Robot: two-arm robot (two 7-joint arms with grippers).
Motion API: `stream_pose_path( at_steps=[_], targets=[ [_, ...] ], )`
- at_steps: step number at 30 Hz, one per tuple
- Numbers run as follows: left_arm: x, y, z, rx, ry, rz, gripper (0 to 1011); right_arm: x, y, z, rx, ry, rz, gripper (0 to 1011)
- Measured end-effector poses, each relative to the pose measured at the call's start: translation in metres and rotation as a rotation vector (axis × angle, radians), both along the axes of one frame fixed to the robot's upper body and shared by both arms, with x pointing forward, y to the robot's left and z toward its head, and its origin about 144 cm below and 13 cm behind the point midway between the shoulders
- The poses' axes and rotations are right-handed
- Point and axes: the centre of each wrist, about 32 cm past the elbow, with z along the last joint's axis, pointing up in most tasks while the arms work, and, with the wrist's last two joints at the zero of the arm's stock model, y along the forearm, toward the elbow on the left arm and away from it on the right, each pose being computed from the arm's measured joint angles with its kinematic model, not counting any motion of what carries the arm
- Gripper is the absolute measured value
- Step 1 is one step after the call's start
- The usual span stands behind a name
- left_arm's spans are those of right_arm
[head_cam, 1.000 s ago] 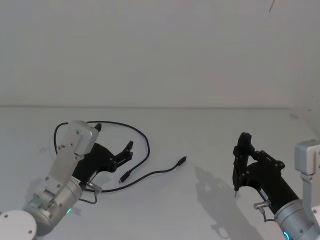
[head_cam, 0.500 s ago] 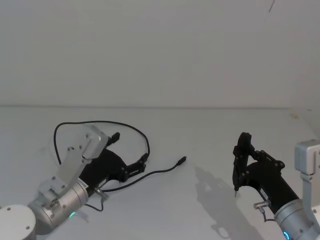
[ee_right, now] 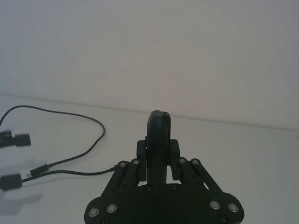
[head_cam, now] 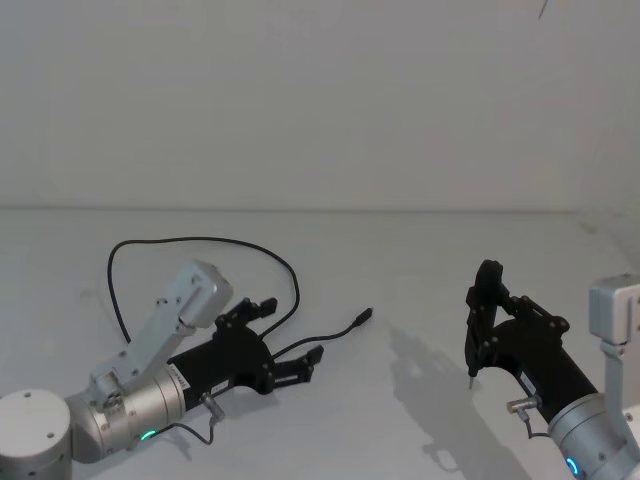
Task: Pick up the data cable with the one hand.
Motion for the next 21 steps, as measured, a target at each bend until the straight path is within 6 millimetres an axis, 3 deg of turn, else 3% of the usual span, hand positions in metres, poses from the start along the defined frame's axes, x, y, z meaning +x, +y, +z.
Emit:
stream_pose_path(
  at_steps=[21],
  targets=[
    [0.054, 0.009, -0.015, 0.062, 0.197, -0.276, 1001, 0.0, 0.0, 0.0, 0.0, 0.0, 0.0, 279]
  ],
)
